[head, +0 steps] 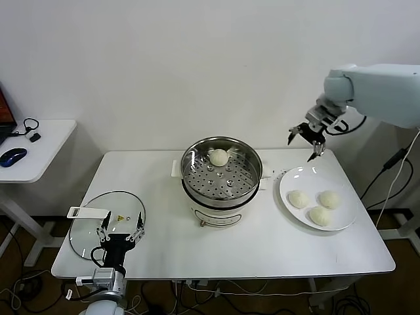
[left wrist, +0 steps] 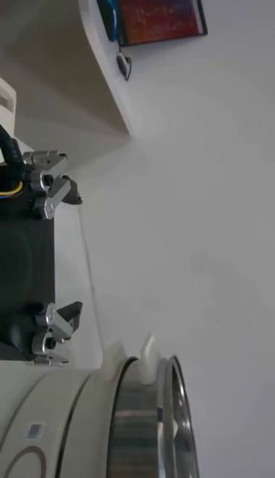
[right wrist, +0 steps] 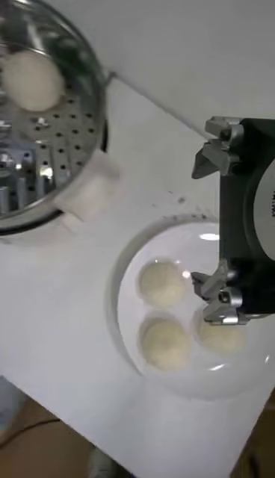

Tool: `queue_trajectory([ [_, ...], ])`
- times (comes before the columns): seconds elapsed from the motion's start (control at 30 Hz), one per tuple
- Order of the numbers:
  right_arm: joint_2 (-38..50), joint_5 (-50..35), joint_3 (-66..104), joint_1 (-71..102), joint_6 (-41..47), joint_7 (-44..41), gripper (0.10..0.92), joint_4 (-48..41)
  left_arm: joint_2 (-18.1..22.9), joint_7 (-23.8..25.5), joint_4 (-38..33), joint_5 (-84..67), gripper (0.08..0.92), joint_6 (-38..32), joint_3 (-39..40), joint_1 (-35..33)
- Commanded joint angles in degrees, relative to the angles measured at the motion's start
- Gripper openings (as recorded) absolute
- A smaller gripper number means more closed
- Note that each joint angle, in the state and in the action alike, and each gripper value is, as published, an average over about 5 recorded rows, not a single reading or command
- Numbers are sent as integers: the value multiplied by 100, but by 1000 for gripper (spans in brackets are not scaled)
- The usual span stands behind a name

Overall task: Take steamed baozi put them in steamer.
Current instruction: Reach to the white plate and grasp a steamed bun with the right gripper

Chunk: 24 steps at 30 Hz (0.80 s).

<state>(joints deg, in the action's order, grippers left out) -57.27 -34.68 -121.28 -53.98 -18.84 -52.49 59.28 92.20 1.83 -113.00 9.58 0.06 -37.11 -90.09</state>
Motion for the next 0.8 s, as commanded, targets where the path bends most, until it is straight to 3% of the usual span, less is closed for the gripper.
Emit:
queue_trajectory([
  [0.03,568,-522,126,419,1796,138,823,412,188,0,45,-10,823,-3,-22,9],
  [0.33,593,-722,1010,1440,2305,58,823,-39,175,10,97,-11,823,0,-93,13],
  [0.8,375,-327,1680,2586,2094,-340,823,-1107,165,7,225,-2,823,-4,-157,29],
])
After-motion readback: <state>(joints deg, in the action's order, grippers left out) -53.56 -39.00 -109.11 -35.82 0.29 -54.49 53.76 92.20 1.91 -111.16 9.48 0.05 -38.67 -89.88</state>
